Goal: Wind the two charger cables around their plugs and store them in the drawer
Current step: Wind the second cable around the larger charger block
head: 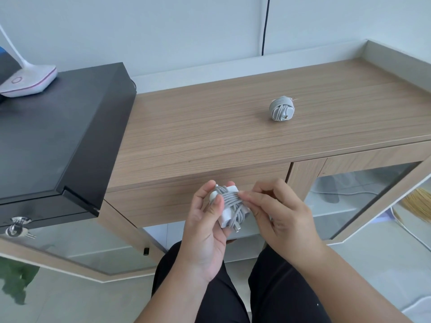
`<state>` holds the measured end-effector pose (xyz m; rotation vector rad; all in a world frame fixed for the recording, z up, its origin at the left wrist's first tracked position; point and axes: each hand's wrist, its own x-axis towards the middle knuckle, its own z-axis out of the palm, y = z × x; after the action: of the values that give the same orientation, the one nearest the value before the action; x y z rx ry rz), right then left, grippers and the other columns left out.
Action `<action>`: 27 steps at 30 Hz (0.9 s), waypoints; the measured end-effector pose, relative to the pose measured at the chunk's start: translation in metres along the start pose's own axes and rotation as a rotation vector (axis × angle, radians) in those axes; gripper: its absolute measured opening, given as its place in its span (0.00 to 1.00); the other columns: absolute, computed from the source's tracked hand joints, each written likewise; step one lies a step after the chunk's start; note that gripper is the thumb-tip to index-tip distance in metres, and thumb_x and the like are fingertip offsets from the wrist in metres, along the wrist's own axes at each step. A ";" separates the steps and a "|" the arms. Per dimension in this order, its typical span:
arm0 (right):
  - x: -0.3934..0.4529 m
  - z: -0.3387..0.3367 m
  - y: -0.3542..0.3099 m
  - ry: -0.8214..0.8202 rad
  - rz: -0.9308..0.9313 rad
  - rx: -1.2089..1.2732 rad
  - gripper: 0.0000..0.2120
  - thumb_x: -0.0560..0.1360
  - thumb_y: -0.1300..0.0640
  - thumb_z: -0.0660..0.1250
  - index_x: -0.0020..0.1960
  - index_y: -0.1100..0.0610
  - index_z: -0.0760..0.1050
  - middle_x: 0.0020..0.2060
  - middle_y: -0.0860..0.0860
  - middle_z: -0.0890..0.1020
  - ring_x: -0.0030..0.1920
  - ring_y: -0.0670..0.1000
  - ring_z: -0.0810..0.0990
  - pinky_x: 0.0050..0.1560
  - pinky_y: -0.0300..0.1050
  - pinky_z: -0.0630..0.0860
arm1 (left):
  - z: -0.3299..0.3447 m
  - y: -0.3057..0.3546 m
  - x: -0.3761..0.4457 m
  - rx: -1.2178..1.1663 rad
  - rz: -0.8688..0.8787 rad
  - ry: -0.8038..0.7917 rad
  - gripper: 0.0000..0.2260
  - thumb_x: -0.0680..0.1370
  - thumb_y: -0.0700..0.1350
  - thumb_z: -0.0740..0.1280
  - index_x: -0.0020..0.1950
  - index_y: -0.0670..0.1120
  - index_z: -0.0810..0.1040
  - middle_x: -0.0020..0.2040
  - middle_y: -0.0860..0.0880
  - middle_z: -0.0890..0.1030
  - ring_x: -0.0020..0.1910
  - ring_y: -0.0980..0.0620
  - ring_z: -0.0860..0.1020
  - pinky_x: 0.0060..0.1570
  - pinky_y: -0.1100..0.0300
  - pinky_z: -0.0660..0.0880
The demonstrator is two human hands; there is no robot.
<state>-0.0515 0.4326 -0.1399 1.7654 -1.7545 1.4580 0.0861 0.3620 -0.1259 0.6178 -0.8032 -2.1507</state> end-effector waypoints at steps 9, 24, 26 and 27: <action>-0.008 -0.001 -0.007 0.060 0.043 0.166 0.07 0.74 0.67 0.67 0.50 0.64 0.83 0.42 0.55 0.80 0.42 0.49 0.80 0.42 0.37 0.76 | 0.005 -0.002 0.000 0.072 0.079 0.021 0.26 0.61 0.52 0.81 0.55 0.51 0.78 0.58 0.45 0.82 0.49 0.48 0.82 0.46 0.55 0.81; -0.003 -0.012 0.003 -0.086 0.014 0.415 0.06 0.74 0.65 0.69 0.48 0.63 0.83 0.46 0.55 0.81 0.46 0.50 0.82 0.44 0.42 0.78 | 0.001 0.004 0.000 0.152 0.030 -0.060 0.23 0.65 0.52 0.79 0.57 0.50 0.79 0.63 0.43 0.80 0.56 0.46 0.81 0.51 0.53 0.79; -0.002 -0.012 0.004 -0.107 0.031 0.418 0.06 0.74 0.63 0.69 0.48 0.61 0.84 0.46 0.56 0.78 0.46 0.50 0.81 0.45 0.40 0.77 | 0.000 0.005 0.000 0.171 0.026 -0.064 0.16 0.71 0.49 0.74 0.57 0.50 0.78 0.62 0.43 0.80 0.54 0.46 0.82 0.50 0.53 0.79; -0.002 -0.011 0.004 -0.116 0.031 0.428 0.06 0.74 0.63 0.69 0.48 0.61 0.84 0.46 0.56 0.77 0.46 0.50 0.80 0.45 0.39 0.76 | 0.000 0.006 0.000 0.180 0.019 -0.063 0.14 0.72 0.47 0.70 0.57 0.49 0.78 0.62 0.42 0.81 0.53 0.47 0.82 0.48 0.53 0.80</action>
<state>-0.0594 0.4415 -0.1382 2.0685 -1.6142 1.8907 0.0887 0.3586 -0.1218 0.6327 -1.0411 -2.1045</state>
